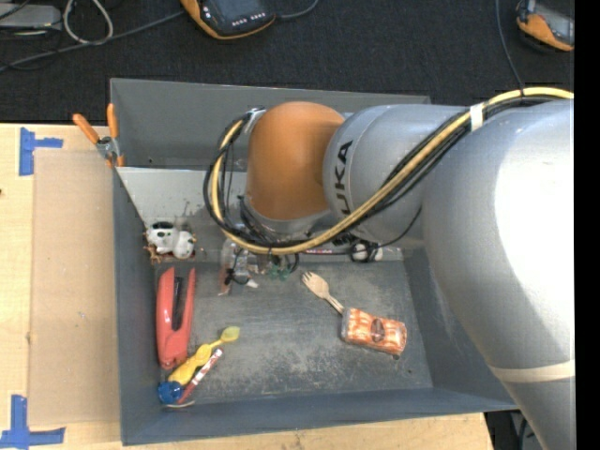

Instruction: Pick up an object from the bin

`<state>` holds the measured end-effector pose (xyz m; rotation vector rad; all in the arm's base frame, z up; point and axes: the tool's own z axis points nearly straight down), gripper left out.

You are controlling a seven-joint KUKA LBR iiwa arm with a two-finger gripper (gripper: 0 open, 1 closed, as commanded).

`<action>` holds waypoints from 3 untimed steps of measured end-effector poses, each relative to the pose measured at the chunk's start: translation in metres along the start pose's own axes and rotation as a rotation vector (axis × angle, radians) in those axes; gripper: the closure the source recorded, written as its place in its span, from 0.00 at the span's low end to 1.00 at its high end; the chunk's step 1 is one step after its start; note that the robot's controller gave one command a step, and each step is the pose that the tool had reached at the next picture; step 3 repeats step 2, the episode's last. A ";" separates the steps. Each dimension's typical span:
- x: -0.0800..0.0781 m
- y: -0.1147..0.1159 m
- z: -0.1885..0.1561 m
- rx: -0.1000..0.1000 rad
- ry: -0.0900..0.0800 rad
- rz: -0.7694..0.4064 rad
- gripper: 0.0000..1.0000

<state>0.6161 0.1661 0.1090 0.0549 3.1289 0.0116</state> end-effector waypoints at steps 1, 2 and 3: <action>-0.001 0.000 -0.033 0.000 0.000 0.001 1.00; -0.001 0.000 -0.063 0.000 0.000 0.001 1.00; -0.001 0.000 -0.063 0.000 0.000 0.001 1.00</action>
Offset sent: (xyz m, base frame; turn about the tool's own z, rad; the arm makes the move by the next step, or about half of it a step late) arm 0.0007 0.0000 0.0313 0.0005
